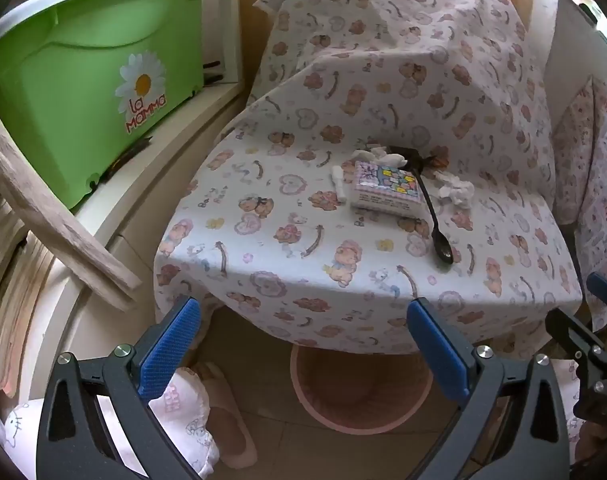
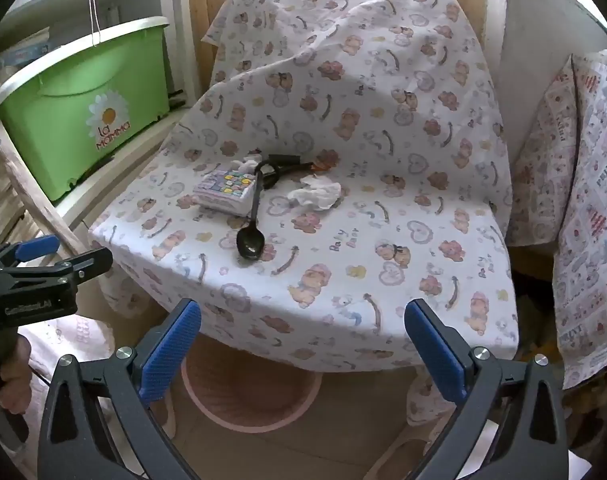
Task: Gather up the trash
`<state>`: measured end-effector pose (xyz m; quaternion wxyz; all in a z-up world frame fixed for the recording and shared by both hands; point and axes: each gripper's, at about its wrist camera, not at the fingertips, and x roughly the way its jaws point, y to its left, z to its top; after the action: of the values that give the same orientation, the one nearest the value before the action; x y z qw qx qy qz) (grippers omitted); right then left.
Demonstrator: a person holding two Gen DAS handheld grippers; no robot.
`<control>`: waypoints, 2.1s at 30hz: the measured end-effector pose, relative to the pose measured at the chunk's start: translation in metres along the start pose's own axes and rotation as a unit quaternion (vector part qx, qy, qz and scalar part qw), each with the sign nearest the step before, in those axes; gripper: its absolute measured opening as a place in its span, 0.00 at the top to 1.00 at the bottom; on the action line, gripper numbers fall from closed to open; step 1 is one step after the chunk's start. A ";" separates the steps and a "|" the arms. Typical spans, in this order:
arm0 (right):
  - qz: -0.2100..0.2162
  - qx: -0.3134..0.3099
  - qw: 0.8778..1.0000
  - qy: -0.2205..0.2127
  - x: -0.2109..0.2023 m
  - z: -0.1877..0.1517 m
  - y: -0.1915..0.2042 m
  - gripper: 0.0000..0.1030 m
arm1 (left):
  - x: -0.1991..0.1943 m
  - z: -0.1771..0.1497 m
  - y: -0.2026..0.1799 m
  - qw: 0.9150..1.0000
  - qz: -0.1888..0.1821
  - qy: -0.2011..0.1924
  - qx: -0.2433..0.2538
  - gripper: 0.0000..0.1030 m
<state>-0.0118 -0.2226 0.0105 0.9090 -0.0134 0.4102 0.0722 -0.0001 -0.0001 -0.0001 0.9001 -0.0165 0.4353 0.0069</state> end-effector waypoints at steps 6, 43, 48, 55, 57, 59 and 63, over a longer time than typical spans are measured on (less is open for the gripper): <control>-0.006 -0.006 1.000 0.002 0.001 0.001 0.001 0.00 | -0.001 0.002 0.004 1.000 -0.004 0.002 -0.008 0.01; 0.018 0.001 1.000 -0.009 0.004 0.002 0.006 0.00 | -0.016 -0.003 -0.018 0.995 0.061 -0.069 0.042 0.01; 0.015 0.000 1.000 -0.011 0.003 0.001 0.004 0.00 | -0.016 -0.004 -0.018 0.994 0.071 -0.073 0.042 0.01; 0.012 0.001 1.000 -0.014 0.002 0.002 0.002 0.00 | -0.018 -0.003 -0.011 0.994 0.069 -0.081 0.020 0.01; 0.011 0.001 1.000 -0.014 0.002 0.002 0.002 0.00 | -0.019 -0.004 -0.009 0.993 0.074 -0.087 0.017 0.01; 0.009 0.002 1.000 -0.013 0.003 0.002 0.002 0.00 | -0.021 -0.005 -0.009 0.992 0.078 -0.095 0.016 0.01; 0.009 0.002 1.000 -0.013 0.003 0.002 0.002 0.00 | -0.022 -0.005 -0.008 0.992 0.075 -0.098 0.015 0.01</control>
<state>-0.0086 -0.2206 0.0095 0.9137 -0.0067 0.3984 0.0798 -0.0175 -0.0086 0.0144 0.9355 0.0307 0.3451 0.0688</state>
